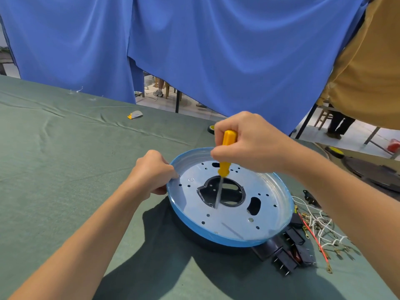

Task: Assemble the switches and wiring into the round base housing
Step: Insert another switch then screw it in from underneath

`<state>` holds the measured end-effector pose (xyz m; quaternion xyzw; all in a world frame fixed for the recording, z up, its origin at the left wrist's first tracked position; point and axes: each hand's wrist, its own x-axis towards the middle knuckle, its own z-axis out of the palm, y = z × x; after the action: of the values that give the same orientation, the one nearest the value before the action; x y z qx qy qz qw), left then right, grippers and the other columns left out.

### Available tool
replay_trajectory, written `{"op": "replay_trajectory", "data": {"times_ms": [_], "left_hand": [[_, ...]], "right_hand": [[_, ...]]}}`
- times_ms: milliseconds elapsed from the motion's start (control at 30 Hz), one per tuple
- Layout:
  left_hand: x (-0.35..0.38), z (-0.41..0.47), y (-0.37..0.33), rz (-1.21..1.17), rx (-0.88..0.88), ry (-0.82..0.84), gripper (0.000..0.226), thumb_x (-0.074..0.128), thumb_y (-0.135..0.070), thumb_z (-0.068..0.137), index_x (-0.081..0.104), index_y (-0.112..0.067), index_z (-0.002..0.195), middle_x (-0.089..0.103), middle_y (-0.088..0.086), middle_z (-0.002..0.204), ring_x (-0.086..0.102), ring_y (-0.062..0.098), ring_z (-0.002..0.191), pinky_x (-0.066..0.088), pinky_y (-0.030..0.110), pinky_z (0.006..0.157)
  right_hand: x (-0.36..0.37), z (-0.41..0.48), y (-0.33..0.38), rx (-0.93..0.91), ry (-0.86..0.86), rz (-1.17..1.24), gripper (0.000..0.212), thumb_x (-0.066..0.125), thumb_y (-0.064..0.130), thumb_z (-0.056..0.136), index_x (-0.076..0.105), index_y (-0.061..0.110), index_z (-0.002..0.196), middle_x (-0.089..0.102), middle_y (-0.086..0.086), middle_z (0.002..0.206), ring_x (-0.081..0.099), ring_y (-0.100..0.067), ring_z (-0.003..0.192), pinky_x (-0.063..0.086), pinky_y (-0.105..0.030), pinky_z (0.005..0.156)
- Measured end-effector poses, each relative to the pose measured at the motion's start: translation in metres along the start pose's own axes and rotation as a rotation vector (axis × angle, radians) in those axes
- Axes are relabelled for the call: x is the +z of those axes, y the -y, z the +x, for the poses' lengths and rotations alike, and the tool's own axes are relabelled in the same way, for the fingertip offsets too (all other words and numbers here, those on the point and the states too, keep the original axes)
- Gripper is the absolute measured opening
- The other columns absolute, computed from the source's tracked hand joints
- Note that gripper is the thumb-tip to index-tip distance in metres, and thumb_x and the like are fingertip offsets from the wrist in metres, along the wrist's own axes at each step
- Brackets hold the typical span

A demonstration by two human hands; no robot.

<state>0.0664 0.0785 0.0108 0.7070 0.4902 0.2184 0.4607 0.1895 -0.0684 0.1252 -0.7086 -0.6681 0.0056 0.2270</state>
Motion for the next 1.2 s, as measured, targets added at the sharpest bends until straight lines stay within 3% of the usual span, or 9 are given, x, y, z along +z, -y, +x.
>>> {"op": "replay_trajectory", "data": {"times_ms": [100, 200, 600, 833, 1200], "left_hand": [[0.001, 0.005, -0.004, -0.001, 0.001, 0.000, 0.012, 0.077, -0.008, 0.077, 0.070, 0.001, 0.078, 0.072, 0.016, 0.076, 0.071, 0.027, 0.061, 0.055, 0.028, 0.045], [0.002, 0.007, -0.006, -0.008, -0.002, -0.005, 0.013, 0.080, -0.010, 0.077, 0.070, -0.002, 0.076, 0.071, 0.013, 0.072, 0.069, 0.022, 0.056, 0.049, 0.022, 0.041], [0.005, 0.011, -0.002, -0.012, -0.013, -0.032, 0.013, 0.083, -0.013, 0.075, 0.072, -0.005, 0.074, 0.071, 0.011, 0.067, 0.067, 0.016, 0.047, 0.048, 0.021, 0.040], [0.005, 0.008, -0.002, -0.009, -0.016, -0.031, 0.011, 0.082, -0.014, 0.076, 0.073, -0.007, 0.077, 0.073, 0.010, 0.071, 0.070, 0.020, 0.057, 0.049, 0.022, 0.042], [0.005, 0.006, -0.003, -0.010, -0.033, -0.057, 0.012, 0.082, -0.015, 0.076, 0.073, -0.008, 0.076, 0.073, 0.009, 0.069, 0.068, 0.015, 0.049, 0.049, 0.021, 0.041]], "right_hand": [[0.005, -0.013, -0.011, -0.002, 0.025, 0.077, 0.029, 0.068, 0.017, 0.073, 0.048, 0.016, 0.053, 0.039, 0.010, 0.044, 0.040, -0.006, 0.045, 0.030, -0.012, 0.042], [0.011, -0.017, -0.016, -0.025, 0.028, 0.129, 0.027, 0.068, 0.016, 0.075, 0.049, 0.013, 0.055, 0.037, 0.008, 0.044, 0.038, -0.007, 0.045, 0.030, -0.014, 0.042], [0.016, -0.021, -0.009, -0.124, 0.082, 0.228, 0.026, 0.065, 0.025, 0.076, 0.048, 0.023, 0.056, 0.045, 0.012, 0.052, 0.047, -0.001, 0.052, 0.037, -0.008, 0.048], [0.011, -0.021, -0.010, -0.120, 0.047, 0.236, 0.029, 0.067, 0.020, 0.078, 0.048, 0.019, 0.056, 0.041, 0.009, 0.049, 0.043, -0.004, 0.048, 0.034, -0.011, 0.045], [0.006, -0.026, -0.010, -0.161, 0.100, 0.102, 0.030, 0.067, 0.023, 0.083, 0.048, 0.024, 0.059, 0.044, 0.008, 0.054, 0.046, -0.003, 0.054, 0.037, -0.012, 0.049]]}}
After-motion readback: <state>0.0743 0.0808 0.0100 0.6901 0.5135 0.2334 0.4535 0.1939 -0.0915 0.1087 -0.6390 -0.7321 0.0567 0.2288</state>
